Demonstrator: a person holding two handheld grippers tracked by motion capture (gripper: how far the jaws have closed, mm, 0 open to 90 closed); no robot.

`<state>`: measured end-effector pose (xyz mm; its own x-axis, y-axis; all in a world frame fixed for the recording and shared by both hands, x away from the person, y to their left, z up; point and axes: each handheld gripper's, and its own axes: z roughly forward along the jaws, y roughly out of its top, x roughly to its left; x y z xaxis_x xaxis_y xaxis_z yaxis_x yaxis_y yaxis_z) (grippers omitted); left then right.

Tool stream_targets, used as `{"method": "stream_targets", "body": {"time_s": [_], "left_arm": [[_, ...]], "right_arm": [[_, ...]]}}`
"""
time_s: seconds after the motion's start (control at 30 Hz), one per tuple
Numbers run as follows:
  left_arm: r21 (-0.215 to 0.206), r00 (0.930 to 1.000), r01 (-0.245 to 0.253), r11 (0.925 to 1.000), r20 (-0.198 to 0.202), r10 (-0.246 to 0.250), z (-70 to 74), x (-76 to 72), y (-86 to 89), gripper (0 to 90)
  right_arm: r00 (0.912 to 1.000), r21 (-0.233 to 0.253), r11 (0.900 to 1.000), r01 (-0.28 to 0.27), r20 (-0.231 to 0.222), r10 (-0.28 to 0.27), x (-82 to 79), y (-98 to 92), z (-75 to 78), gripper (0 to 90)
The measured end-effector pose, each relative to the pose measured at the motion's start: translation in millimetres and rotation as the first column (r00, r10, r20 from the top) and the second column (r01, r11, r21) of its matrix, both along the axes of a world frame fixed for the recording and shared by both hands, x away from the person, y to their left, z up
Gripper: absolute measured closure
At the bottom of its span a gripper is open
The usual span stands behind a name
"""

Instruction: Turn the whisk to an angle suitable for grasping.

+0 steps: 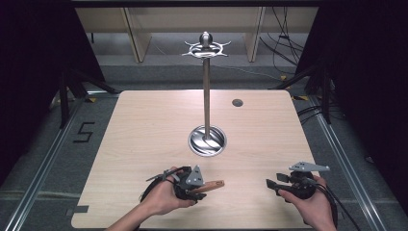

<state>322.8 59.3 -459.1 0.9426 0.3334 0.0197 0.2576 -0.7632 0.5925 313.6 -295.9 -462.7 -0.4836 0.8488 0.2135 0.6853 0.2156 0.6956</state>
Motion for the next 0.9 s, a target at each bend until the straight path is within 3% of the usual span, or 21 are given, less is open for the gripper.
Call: {"method": "stream_targets", "body": {"time_s": [0.17, 0.23, 0.3, 0.5, 0.63, 0.77, 0.8, 0.9], "left_arm": [[0.005, 0.9977, -0.023, 0.9997, -0.063, 0.023, -3.1, -7.2, -16.2, 81.8], [0.056, 0.9985, -0.002, 0.9984, -0.055, 0.005, -1.5, -5.4, -17.3, 85.3], [0.073, 0.9988, -0.004, 0.9973, -0.049, 0.007, -1.6, -4.6, -18.4, 88.8], [0.115, 0.9964, -0.022, 0.9931, -0.079, 0.031, -7.2, 1.2, -27.0, 89.2], [0.121, 0.9921, -0.060, 0.9909, -0.102, 0.072, -10.8, 11.8, -38.4, 89.2], [0.137, 0.9906, -0.085, 0.9869, -0.094, 0.099, -16.0, 21.3, -47.4, 89.1], [0.165, 0.9935, -0.065, 0.9841, -0.081, 0.080, -15.6, 24.8, -48.9, 89.2], [0.186, 0.9918, -0.073, 0.9798, -0.090, 0.091, -20.3, 27.7, -54.5, 89.2]], "right_arm": [[0.9999, -0.015, 1.000, 0.012, 0.001, -0.012, -1.7, -1.0, 1.9, 46.3], [0.9999, -0.015, 1.000, 0.012, -0.001, -0.012, -1.5, -1.0, 1.7, 46.4], [0.9999, -0.015, 1.000, 0.012, -0.002, -0.012, -1.3, -1.0, 1.7, 46.3], [1.0000, -0.017, 1.000, 0.004, 0.001, -0.004, 0.0, -0.7, 0.8, 46.3], [1.0000, -0.001, 1.000, -0.003, 0.004, 0.003, 0.7, -0.4, -0.4, 46.3], [1.0000, 0.007, 1.000, -0.005, -0.002, 0.005, 1.1, -0.7, -1.0, 46.2], [1.0000, -0.002, 1.000, 0.003, 0.000, -0.003, 0.9, -0.7, -0.8, 46.2], [1.0000, -0.012, 1.000, 0.003, -0.006, -0.003, 0.5, -1.0, 0.0, 46.2]]}}
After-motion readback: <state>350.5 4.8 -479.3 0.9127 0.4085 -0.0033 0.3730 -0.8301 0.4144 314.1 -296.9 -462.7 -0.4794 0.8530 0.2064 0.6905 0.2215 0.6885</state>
